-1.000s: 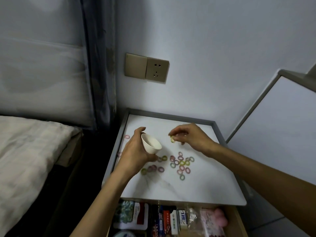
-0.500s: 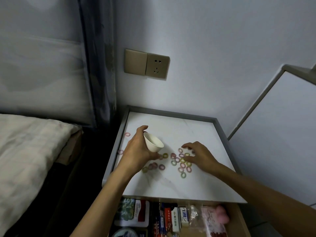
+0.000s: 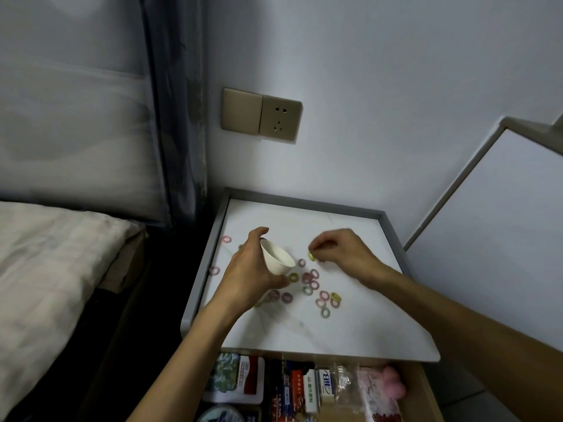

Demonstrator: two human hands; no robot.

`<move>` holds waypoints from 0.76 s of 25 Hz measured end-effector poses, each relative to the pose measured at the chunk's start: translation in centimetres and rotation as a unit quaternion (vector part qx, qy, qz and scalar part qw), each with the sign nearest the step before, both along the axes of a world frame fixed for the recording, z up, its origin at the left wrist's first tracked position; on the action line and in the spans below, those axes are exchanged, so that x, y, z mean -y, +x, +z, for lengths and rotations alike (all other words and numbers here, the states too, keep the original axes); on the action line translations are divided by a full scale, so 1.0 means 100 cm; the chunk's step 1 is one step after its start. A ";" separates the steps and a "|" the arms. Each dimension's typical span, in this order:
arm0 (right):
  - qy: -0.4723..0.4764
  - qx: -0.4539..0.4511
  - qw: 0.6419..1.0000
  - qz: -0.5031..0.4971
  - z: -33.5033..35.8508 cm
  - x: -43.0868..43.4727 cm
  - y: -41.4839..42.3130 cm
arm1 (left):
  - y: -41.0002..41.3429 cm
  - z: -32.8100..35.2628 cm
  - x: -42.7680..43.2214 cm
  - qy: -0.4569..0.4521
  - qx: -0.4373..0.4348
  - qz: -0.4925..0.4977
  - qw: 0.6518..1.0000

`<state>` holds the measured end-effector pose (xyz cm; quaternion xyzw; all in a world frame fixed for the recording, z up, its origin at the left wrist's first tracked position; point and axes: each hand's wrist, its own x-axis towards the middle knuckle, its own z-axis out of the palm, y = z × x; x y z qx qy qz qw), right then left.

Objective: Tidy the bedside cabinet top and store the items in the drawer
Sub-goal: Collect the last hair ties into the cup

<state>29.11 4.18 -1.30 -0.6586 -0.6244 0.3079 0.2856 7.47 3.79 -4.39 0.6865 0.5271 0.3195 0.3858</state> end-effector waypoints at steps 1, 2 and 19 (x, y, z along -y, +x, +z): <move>0.011 -0.050 0.998 0.033 0.013 0.000 -0.009 | 0.001 0.000 0.000 0.000 -0.001 -0.004 1.000; 0.018 -0.069 0.995 0.075 0.024 0.000 -0.019 | 0.003 -0.001 0.001 0.002 -0.001 -0.009 1.000; -0.080 0.211 0.970 0.092 -0.030 -0.021 0.002 | -0.010 0.002 -0.003 0.005 0.021 0.038 0.999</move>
